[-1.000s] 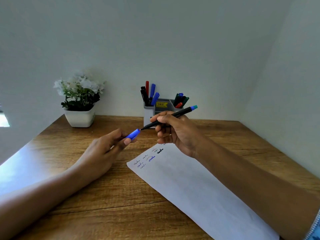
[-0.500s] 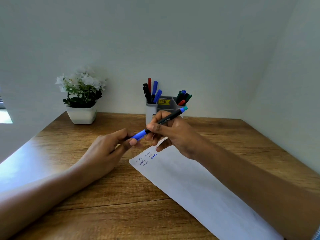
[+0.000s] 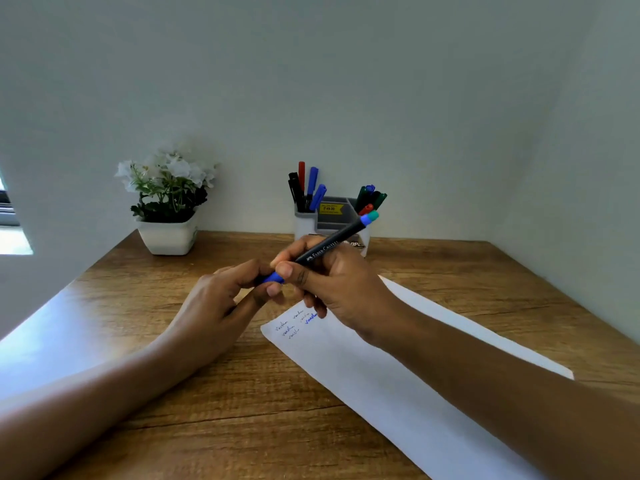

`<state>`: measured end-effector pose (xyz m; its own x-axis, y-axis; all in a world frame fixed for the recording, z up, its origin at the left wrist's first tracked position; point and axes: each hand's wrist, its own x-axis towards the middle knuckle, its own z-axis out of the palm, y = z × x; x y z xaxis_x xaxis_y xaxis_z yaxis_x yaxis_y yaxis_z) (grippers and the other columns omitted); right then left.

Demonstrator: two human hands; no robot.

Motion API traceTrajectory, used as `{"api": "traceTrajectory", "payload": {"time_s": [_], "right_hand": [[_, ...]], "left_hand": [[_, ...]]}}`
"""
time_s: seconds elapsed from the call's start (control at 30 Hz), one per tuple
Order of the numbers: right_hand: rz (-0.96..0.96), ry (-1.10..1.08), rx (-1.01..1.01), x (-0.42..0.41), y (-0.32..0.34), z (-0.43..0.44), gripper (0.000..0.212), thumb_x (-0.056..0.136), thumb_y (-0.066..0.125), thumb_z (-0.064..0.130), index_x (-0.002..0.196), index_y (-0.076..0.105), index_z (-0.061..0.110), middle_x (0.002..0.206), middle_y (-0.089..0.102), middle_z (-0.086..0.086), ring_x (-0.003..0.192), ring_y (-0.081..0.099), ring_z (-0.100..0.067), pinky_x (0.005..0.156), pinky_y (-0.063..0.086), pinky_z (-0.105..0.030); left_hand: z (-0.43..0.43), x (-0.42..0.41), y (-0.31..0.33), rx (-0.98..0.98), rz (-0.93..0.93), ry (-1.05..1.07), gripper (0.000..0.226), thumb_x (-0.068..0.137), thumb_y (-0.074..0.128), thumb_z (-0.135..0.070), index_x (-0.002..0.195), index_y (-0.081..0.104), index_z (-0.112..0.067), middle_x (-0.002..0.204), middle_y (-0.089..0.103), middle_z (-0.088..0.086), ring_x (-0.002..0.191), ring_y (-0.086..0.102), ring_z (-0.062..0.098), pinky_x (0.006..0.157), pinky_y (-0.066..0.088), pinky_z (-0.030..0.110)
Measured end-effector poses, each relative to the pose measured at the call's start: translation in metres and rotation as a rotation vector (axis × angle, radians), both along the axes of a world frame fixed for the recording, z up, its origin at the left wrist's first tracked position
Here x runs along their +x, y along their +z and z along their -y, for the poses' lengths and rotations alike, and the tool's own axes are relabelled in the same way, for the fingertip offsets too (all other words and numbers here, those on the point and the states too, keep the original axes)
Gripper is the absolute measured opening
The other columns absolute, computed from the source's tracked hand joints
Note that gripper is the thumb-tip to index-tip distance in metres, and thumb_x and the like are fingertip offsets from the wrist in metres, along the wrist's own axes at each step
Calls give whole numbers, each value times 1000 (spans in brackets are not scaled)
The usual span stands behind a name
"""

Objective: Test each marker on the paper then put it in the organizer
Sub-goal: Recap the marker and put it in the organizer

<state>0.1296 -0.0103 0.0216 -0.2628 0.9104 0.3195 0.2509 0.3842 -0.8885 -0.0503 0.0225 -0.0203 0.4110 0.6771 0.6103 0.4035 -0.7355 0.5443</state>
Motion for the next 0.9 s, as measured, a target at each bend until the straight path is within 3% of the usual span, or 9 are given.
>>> {"api": "traceTrajectory", "payload": {"time_s": [0.07, 0.13, 0.27, 0.37, 0.5, 0.63, 0.7, 0.77, 0.9], "right_hand": [[36, -26, 27, 0, 3, -1, 11, 92, 58, 17, 99, 67, 18, 68, 63, 6, 59, 57, -5, 48, 46, -16], [52, -54, 26, 7, 9, -3, 15, 93, 57, 16, 103, 67, 21, 73, 64, 2, 64, 58, -11, 52, 49, -22], [5, -249, 78, 36, 42, -12, 14, 94, 53, 27, 87, 62, 19, 71, 59, -1, 62, 48, -17, 47, 45, -22], [257, -407, 244, 62, 78, -14, 24, 98, 42, 36, 88, 52, 16, 84, 61, -12, 70, 58, -21, 49, 51, -22], [631, -592, 214, 84, 108, -34, 29, 96, 47, 40, 93, 64, 16, 71, 67, -7, 60, 62, -22, 54, 47, -26], [1129, -672, 156, 93, 127, -81, 31, 95, 51, 34, 114, 67, 15, 109, 66, -13, 95, 59, -28, 77, 43, -34], [1249, -580, 74, 93, 138, -102, 31, 96, 51, 22, 122, 63, 10, 119, 62, -13, 105, 56, -29, 80, 43, -34], [1313, -524, -1, 88, 147, -117, 31, 94, 50, 15, 121, 62, 6, 115, 62, -13, 101, 58, -30, 75, 45, -31], [1443, -539, 31, 78, 158, -144, 32, 91, 51, 11, 119, 62, 0, 125, 60, -18, 116, 57, -33, 96, 46, -43]], "left_hand": [[-3, 2, 1, -94, -2, 31, 32, 84, 46, -62, 96, 59, -36, 90, 68, -17, 76, 62, 9, 64, 49, 33], [-11, 2, -1, -204, -51, 79, 41, 78, 45, -71, 111, 52, -46, 99, 66, -20, 82, 60, 5, 69, 45, 29], [-20, 4, -3, -473, -186, 87, 80, 70, 50, -69, 141, 30, -39, 138, 51, -8, 125, 49, 11, 108, 37, 40], [-19, 9, -4, -429, -452, 161, 75, 79, 49, -66, 144, 23, -39, 147, 42, -4, 134, 39, 17, 110, 33, 41], [-16, 13, 1, -387, -629, 211, 74, 83, 45, -66, 146, 18, -39, 155, 26, -4, 141, 25, 19, 113, 23, 40], [-15, 14, 1, -378, -676, 203, 72, 85, 41, -65, 147, 16, -38, 157, 17, -7, 145, 15, 15, 116, 13, 37], [-14, 15, 2, -378, -683, 207, 73, 85, 41, -65, 147, 15, -38, 158, 16, -7, 145, 14, 14, 116, 12, 36], [-14, 15, 2, -383, -681, 210, 73, 85, 41, -65, 147, 15, -38, 158, 16, -7, 145, 14, 15, 116, 13, 36], [-14, 16, 3, -386, -688, 215, 73, 84, 41, -66, 147, 15, -39, 158, 16, -7, 145, 15, 14, 116, 14, 36]]}}
